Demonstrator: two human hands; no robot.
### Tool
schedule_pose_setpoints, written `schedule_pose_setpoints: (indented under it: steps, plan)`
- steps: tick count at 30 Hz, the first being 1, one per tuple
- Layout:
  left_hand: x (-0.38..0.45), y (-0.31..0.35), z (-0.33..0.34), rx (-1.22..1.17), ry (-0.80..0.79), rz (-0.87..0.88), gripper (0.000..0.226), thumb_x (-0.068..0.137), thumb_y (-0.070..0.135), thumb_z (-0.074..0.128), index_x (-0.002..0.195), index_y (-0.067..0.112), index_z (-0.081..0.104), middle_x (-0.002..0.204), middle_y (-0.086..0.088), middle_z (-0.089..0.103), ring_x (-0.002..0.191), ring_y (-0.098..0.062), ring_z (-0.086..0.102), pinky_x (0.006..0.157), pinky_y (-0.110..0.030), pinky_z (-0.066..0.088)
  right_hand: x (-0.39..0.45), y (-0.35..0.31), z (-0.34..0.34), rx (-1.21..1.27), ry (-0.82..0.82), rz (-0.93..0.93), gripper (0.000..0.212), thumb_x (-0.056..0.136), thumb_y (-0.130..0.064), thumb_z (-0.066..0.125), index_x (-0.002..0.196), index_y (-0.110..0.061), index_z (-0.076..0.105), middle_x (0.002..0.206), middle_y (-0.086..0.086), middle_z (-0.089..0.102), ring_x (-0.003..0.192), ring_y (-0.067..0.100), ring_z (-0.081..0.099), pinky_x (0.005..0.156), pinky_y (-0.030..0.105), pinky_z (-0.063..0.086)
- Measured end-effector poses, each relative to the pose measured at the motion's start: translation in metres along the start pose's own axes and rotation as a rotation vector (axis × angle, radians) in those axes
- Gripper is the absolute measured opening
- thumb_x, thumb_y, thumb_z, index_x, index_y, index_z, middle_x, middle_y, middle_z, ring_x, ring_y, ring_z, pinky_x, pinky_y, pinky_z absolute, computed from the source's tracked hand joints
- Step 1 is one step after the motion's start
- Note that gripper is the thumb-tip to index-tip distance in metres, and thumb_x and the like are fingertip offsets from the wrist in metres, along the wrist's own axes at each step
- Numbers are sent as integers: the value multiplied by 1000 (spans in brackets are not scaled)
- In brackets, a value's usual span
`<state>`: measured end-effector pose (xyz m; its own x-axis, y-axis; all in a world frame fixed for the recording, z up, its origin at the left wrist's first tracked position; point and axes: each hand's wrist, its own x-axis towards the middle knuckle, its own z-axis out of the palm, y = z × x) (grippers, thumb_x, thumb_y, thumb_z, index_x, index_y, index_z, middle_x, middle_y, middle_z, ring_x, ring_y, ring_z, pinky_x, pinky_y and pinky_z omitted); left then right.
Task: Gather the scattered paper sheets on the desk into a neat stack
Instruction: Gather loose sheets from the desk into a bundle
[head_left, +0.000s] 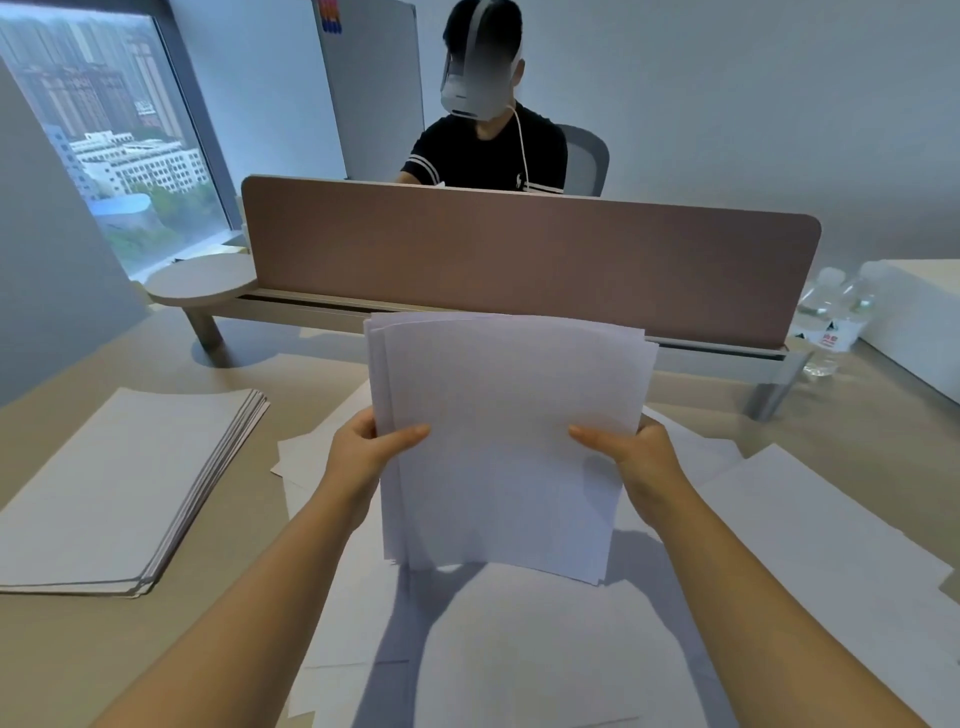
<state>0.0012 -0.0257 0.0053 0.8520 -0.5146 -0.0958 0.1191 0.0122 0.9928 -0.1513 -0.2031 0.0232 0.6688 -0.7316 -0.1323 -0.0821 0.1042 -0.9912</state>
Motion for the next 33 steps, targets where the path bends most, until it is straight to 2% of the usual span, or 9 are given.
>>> schedule_pose_setpoints:
  steps: [4,7,10,15,18,23,26,30,33]
  plan:
    - [4,28,12,-22,-16,95,34,73,6,73,103,13,57,90,-1,63,85,-22,60,72,-33,53,3,-19,8,26,-3,-40,28,77,-6,70,101,-9,57,97,7,60,91,26,56,82,38,48]
    - [6,46,22,-44,15,153,16,80,4,65,91,14,60,83,1,62,75,-17,60,59,-24,55,5,-32,15,60,64,-74,26,75,-9,72,98,-7,60,96,8,60,90,27,57,82,39,51]
    - [9,55,23,-80,19,171,16,80,5,66,82,19,59,80,-1,61,72,-17,59,61,-26,51,6,-41,17,89,94,-123,17,77,-10,71,86,-15,58,84,-1,59,79,18,56,70,32,50]
    - [10,50,14,-52,-34,133,19,80,7,65,96,13,59,84,-1,61,77,-16,59,55,-19,54,7,-37,9,82,16,-102,24,80,-9,67,102,-10,59,86,1,62,79,19,60,65,26,51]
    - [11,49,14,-27,-36,127,25,82,8,63,105,11,55,87,-2,61,80,-17,59,59,-23,52,5,-41,10,159,50,-104,3,85,-17,61,87,-15,60,79,0,61,70,15,58,52,19,52]
    - [14,55,23,-18,-46,143,25,78,7,67,99,16,57,85,0,61,78,-15,60,56,-21,54,6,-61,18,184,142,-129,32,91,-39,49,70,-15,50,68,2,49,65,19,48,63,26,41]
    - [15,55,24,-16,-52,139,36,72,9,74,103,14,58,88,-2,62,81,-18,60,63,-27,53,6,-66,16,145,188,-155,31,93,-29,48,65,-16,51,65,0,49,61,16,46,59,25,39]
    - [21,52,19,-11,-72,146,25,81,4,64,103,12,59,86,-2,63,79,-19,61,59,-24,53,8,-65,9,72,223,-239,28,91,-7,42,67,-19,51,66,-2,50,61,10,46,55,21,39]
    - [26,46,17,13,-96,159,22,81,5,64,96,19,59,86,-1,63,78,-16,61,56,-20,54,10,-63,7,69,206,-285,27,94,-7,41,74,-21,52,70,-2,57,66,11,53,59,20,44]
